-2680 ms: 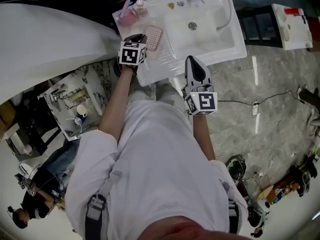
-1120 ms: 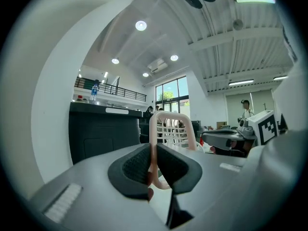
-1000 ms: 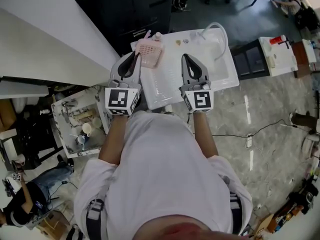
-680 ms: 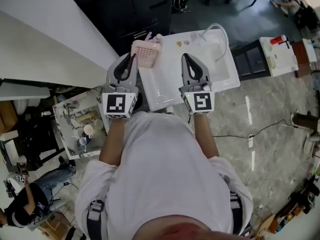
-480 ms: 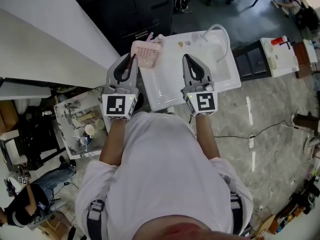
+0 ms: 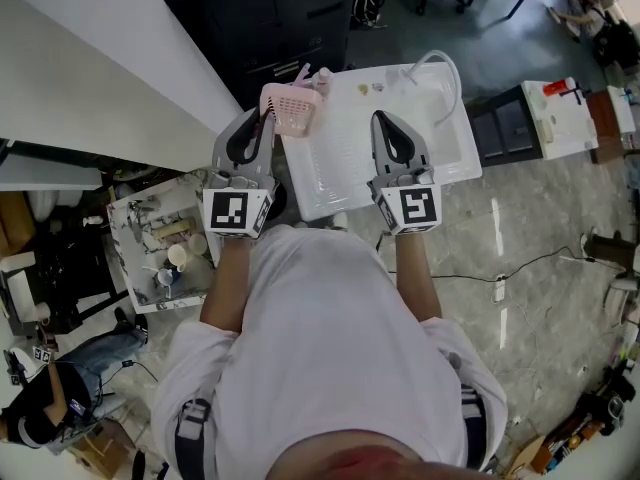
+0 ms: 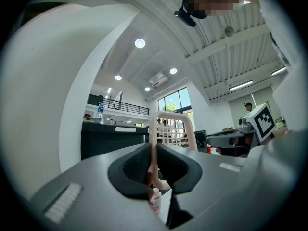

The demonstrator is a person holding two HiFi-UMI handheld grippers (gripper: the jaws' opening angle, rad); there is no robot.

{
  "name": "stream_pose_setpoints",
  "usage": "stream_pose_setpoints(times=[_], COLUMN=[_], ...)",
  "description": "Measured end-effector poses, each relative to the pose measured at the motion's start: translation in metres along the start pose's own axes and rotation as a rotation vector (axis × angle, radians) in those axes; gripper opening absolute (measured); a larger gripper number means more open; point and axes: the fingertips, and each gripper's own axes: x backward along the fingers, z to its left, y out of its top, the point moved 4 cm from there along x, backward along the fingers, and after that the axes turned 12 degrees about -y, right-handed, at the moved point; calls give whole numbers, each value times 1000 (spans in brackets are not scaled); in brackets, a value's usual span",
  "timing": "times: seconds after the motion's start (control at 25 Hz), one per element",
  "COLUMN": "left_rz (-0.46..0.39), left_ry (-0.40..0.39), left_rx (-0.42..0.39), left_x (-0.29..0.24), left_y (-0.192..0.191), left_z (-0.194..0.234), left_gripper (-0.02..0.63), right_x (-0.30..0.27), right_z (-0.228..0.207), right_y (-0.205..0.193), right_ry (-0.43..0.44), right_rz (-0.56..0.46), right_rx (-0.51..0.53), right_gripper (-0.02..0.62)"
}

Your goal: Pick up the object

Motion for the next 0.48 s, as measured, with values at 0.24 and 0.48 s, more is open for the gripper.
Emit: stream_pose_setpoints(times=[0.24, 0.48], left_rz=[-6, -6], left_ry=[0, -11], left_rx=[12, 19], left_x=[5, 10], left_y=[2, 3], left_z=[-8, -11], left_gripper=[43, 43], right_x=[9, 13], right_z=[1, 10], right_y=[3, 2], right_ry=[9, 15], right_rz=[-8, -15], right_rx=[17, 23], right_gripper=[0, 0])
